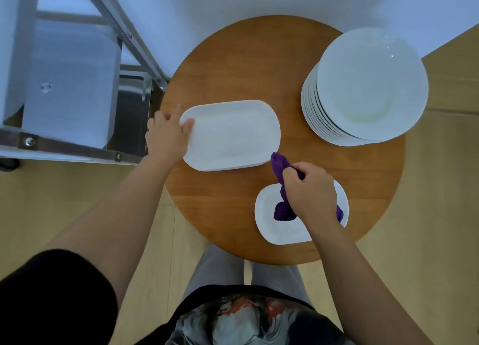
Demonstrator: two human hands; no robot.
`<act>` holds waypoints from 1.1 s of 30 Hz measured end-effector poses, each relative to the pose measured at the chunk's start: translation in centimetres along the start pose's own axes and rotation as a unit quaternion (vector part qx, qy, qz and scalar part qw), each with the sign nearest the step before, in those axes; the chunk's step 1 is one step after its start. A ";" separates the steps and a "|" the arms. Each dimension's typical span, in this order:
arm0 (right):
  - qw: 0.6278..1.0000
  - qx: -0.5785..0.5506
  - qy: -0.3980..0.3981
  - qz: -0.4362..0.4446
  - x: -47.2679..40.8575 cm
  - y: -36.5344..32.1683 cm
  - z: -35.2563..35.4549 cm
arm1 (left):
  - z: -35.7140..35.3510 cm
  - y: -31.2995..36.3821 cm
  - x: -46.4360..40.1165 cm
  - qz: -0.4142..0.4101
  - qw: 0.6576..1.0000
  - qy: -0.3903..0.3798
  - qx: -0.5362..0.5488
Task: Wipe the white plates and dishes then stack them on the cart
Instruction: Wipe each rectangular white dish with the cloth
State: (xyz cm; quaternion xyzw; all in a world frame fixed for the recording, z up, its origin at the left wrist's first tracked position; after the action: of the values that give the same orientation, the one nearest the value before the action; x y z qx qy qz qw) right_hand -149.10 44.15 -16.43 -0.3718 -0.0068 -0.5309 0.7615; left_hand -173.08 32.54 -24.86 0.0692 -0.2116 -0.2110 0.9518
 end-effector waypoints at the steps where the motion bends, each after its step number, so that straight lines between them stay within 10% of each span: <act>1: 1.000 -0.016 0.004 -0.005 0.0 0.2 0.2 | 0.1 0.2 0.3 0.000 1.000 0.002 0.011; 7: 0.985 -0.153 0.057 -0.059 0.4 3.4 2.4 | -0.9 3.0 10.6 -0.064 0.981 0.132 0.125; 10: 0.972 -0.194 0.088 -0.100 0.7 5.6 3.8 | -4.3 5.0 17.1 -0.115 0.978 0.043 0.168; 16: 0.944 -0.284 0.111 -0.129 1.3 9.5 6.2 | -10.7 7.1 20.5 0.105 0.967 -0.162 0.166; 28: 0.944 -0.305 0.050 -0.117 0.5 13.4 7.6 | -9.8 8.9 19.2 0.125 0.979 -0.144 0.079; 33: 0.937 -0.307 0.062 -0.155 0.2 14.7 8.1 | -8.5 10.1 19.3 0.144 0.956 -0.092 0.239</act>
State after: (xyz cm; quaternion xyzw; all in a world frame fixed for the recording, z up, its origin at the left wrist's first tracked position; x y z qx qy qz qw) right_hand -133.90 51.03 -18.74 -0.5482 0.1456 -0.6406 0.5175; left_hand -149.80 33.65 -23.08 0.2439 -0.3500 -0.0203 0.9042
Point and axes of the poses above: each hand's wrist, its own x-axis away from the middle knuckle, its own z-axis out of the back of the hand, y = z × x, the point moved 1 cm from there along -x, towards the middle knuckle, and after that the axes turned 1 degree about x, right-handed, at the moved point
